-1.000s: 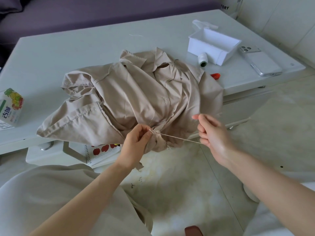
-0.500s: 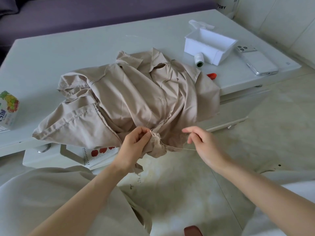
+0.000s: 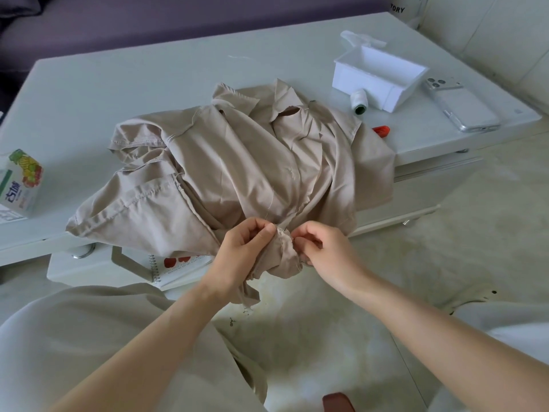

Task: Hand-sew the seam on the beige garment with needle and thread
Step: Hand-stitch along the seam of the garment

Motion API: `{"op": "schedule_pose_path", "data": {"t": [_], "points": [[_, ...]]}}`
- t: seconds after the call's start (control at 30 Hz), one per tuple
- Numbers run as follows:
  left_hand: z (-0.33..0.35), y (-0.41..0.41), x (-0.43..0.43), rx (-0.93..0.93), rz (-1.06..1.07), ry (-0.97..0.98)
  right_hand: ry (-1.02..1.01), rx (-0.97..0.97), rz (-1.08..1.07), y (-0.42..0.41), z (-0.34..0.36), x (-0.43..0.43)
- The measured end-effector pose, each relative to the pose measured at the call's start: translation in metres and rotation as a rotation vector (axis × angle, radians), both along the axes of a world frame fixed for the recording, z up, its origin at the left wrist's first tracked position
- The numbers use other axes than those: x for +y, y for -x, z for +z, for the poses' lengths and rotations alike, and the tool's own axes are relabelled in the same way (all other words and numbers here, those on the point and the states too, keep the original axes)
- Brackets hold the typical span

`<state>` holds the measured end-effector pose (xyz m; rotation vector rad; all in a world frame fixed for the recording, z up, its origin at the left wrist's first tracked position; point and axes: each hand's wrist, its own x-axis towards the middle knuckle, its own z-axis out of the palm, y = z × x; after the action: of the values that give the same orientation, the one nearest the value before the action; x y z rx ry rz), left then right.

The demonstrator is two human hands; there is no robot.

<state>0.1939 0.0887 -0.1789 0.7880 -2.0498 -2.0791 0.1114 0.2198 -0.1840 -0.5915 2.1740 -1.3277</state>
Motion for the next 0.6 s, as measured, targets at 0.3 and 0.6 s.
{"op": "schedule_pose_path", "data": {"t": [0.3,0.6], "points": [[0.008,0.000,0.001,-0.026,0.028,-0.147,0.085,-0.140,0.010,-0.005,0.008,-0.004],[0.013,-0.001,0.001,0.021,-0.019,-0.304,0.138,-0.274,-0.003,-0.009,0.009,-0.004]]}}
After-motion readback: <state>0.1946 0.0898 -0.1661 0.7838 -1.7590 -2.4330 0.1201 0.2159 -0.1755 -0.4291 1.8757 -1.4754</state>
